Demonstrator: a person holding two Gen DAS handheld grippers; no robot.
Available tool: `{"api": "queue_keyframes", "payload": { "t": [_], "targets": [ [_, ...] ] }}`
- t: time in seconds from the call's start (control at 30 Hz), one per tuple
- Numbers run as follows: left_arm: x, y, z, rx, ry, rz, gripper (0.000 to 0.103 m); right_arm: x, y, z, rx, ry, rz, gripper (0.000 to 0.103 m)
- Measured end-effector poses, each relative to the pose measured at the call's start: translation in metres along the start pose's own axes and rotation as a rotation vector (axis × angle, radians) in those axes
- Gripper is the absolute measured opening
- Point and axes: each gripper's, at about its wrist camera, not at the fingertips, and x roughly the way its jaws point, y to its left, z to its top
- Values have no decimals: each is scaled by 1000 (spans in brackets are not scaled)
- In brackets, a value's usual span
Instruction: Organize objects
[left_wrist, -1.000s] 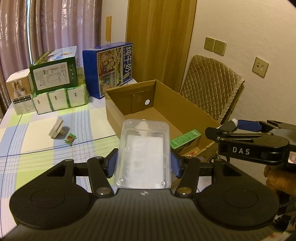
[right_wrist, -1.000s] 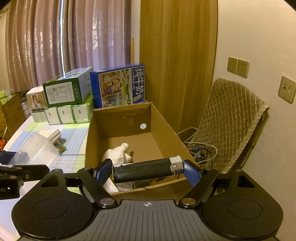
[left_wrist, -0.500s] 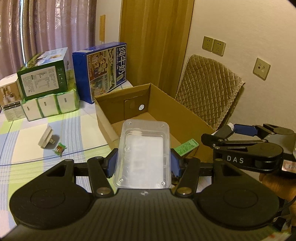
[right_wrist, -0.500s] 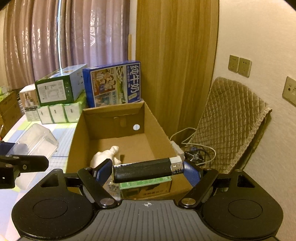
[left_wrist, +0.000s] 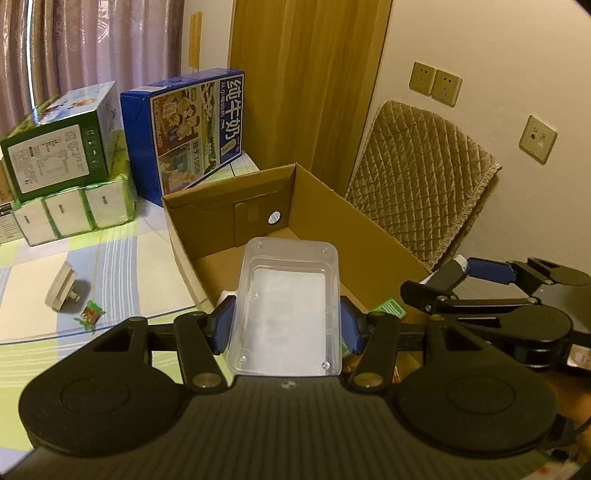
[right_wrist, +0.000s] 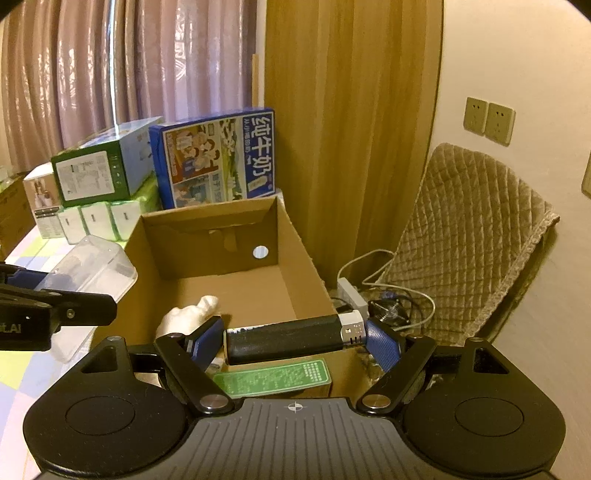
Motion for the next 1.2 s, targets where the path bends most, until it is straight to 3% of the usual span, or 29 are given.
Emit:
{"api": "queue_keyframes", "payload": {
  "t": [0.07,0.1,0.17,0.8,0.83,0.9,1.2],
  "targets": [
    [10,0,3,5,7,-1,53,5,-2,1,6,5,-3,79],
    [15,1,4,7,11,-2,61,6,-3,1,8,7,-5,79],
    [18,4,5,4,8,-1,65,9,-6,1,17,11,-5,79],
    [-3,35,-6,-4,14,116,69,14,17,13,58,3,112,80],
    [-5,36,-7,-3,11,123,69,15,18,15,67,-1,140,81],
    [-7,39,-8,1,6,138,70,16,19,17,81,-12,169,101],
    [-24,60,-20,-38,-5,176,77,11,29,11,69,-12,143,101]
  ]
}}
